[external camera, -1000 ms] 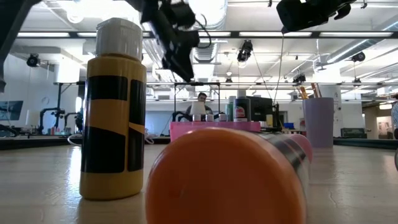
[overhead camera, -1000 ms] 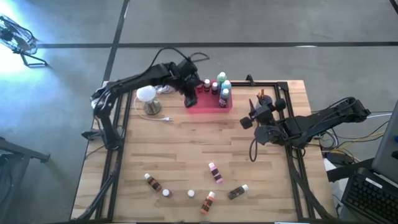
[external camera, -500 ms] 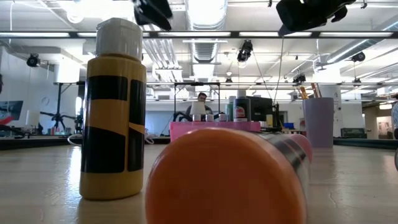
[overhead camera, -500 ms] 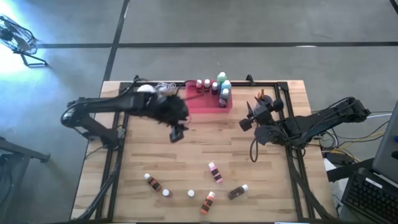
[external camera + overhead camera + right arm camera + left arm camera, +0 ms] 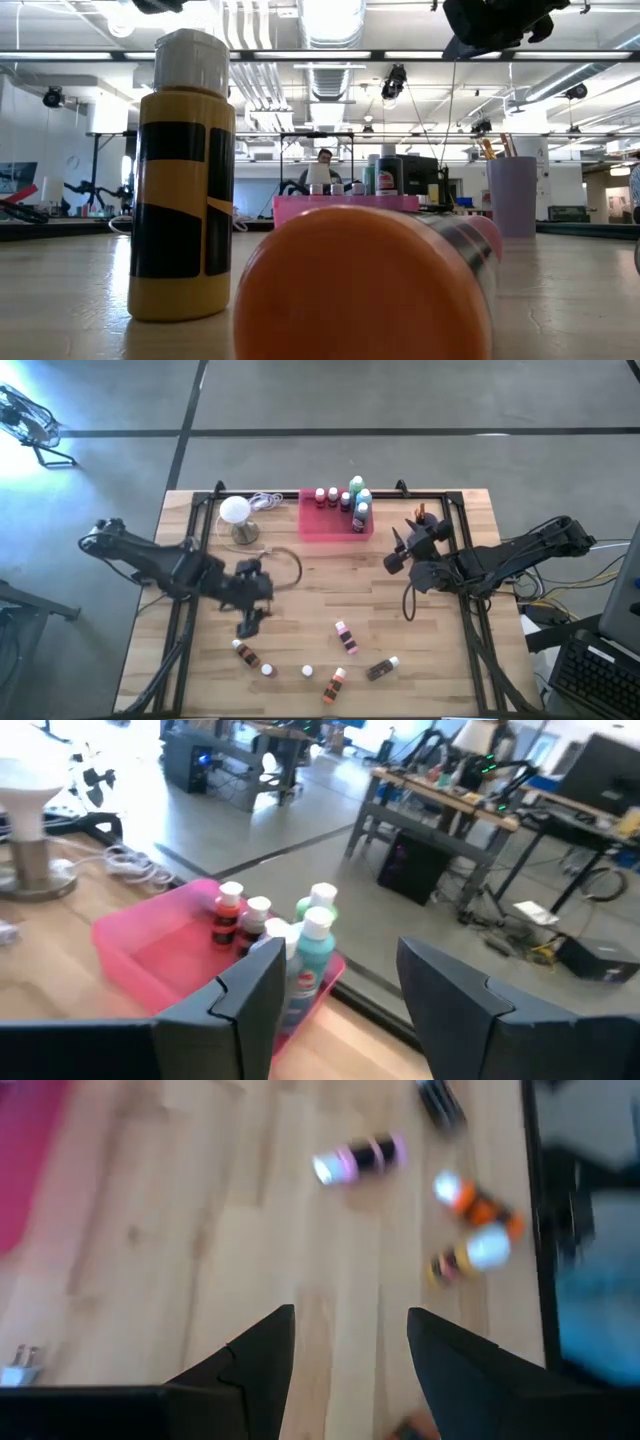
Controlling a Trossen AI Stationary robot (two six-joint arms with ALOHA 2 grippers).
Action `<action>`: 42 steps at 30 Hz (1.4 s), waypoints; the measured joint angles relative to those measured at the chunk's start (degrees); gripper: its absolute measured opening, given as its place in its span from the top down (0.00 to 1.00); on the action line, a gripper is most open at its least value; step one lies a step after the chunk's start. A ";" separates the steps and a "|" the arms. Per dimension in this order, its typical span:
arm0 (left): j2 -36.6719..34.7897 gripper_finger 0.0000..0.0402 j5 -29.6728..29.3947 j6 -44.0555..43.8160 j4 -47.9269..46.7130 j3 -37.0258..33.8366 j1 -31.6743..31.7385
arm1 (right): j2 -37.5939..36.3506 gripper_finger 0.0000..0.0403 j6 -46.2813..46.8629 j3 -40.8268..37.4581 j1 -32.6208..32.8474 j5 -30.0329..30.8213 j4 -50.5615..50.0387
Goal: Pick & Place Paint Supplies
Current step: Put the brown black paint bottle into the pink bin
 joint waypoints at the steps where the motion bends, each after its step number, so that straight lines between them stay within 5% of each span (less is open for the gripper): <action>1: 0.02 0.50 0.24 1.09 -0.07 -0.93 -1.51 | 0.00 0.53 0.02 0.00 0.00 -0.80 0.00; 12: 0.48 0.50 5.18 -5.26 -2.35 -9.96 -9.50 | 0.00 0.60 2.82 0.00 0.00 -5.00 -0.11; 24: 2.20 0.50 11.47 6.02 5.44 -20.87 -9.96 | 0.00 0.67 3.63 -0.59 0.00 -5.37 -0.05; 42: 12.45 0.50 16.19 9.53 10.54 -21.37 -13.69 | 0.00 0.74 3.82 -0.85 0.00 -5.37 -0.03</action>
